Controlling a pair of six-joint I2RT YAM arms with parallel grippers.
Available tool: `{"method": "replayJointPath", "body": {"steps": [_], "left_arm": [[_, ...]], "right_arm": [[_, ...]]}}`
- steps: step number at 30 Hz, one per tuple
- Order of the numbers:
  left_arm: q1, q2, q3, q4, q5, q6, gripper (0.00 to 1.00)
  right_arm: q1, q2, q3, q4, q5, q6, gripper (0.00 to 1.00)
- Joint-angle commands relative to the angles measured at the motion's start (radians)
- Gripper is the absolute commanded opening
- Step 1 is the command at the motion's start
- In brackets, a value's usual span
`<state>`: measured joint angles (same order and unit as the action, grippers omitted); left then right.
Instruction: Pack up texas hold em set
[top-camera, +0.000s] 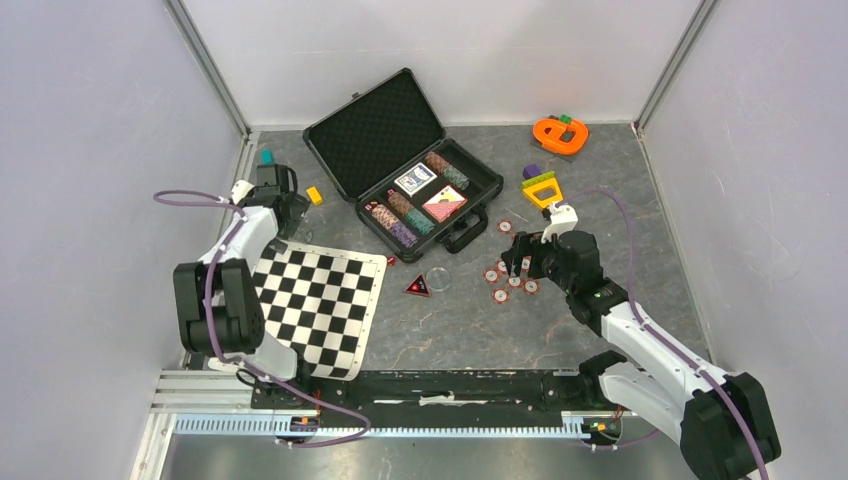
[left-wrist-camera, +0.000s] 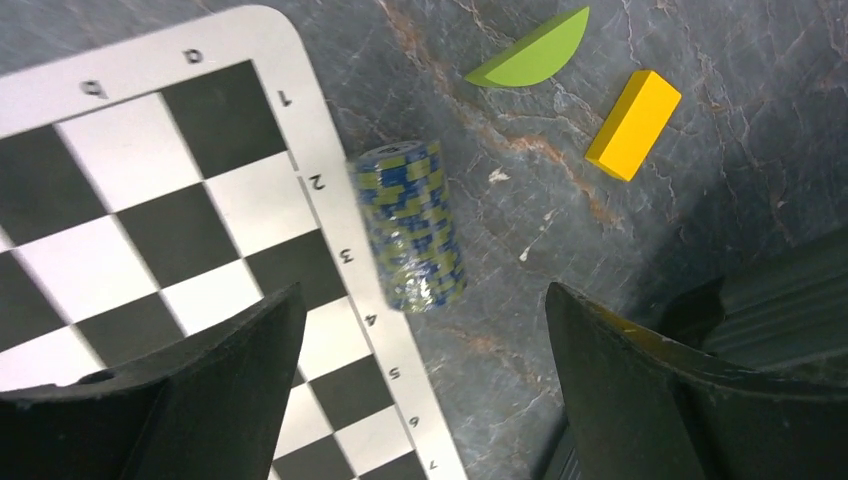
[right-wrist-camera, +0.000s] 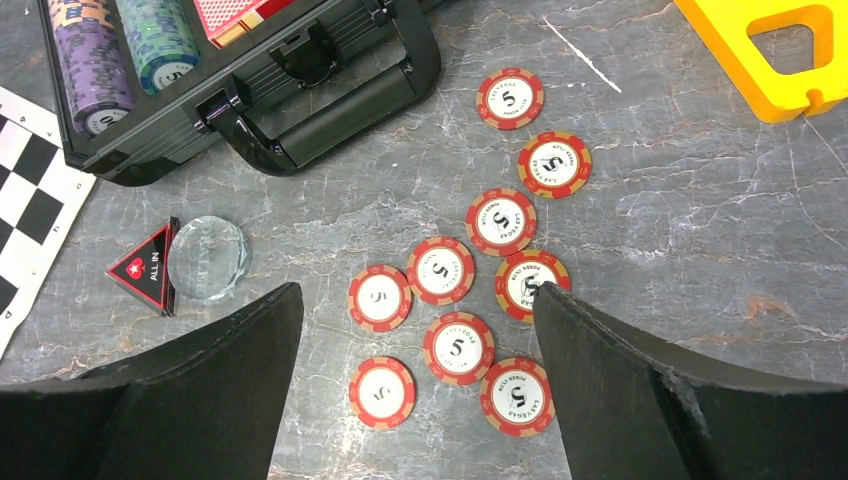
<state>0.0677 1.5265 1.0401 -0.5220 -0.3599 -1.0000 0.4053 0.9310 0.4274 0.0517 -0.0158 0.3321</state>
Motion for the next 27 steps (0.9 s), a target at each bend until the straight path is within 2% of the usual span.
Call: {"method": "replayJointPath", "body": {"steps": [1, 8, 10, 12, 13, 15, 18, 23, 27], "left_arm": [[0.048, 0.084, 0.021, 0.122, 0.142, -0.088, 0.93], [0.067, 0.187, 0.077, 0.065, 0.146, -0.117, 0.87], [0.069, 0.198, 0.074, 0.059, 0.146, -0.131, 0.77], [0.070, 0.204, 0.073, 0.059, 0.157, -0.128, 0.62], [0.070, 0.199, 0.075, 0.058, 0.159, -0.117, 0.50], [0.068, 0.169, 0.063, 0.057, 0.141, -0.104, 0.42], [0.066, 0.091, 0.011, 0.091, 0.133, -0.106, 0.41], [0.051, 0.002, -0.056, 0.158, 0.296, -0.103, 0.33], [-0.033, -0.072, -0.077, 0.199, 0.344, -0.067, 0.32]], "right_arm": [[0.003, -0.011, -0.009, 0.039, -0.017, -0.009, 0.91], [0.002, -0.014, -0.010, 0.034, -0.015, -0.011, 0.91], [0.003, -0.012, -0.009, 0.035, -0.016, -0.011, 0.90], [0.003, -0.009, -0.008, 0.034, -0.016, -0.010, 0.91], [0.003, -0.010, -0.009, 0.035, -0.016, -0.010, 0.90], [0.003, -0.008, -0.009, 0.035, -0.015, -0.009, 0.90], [0.003, 0.003, -0.006, 0.038, -0.020, -0.010, 0.91], [0.003, 0.053, 0.019, 0.042, -0.070, -0.005, 0.90], [0.003, 0.054, 0.027, 0.039, -0.070, -0.006, 0.90]]}}
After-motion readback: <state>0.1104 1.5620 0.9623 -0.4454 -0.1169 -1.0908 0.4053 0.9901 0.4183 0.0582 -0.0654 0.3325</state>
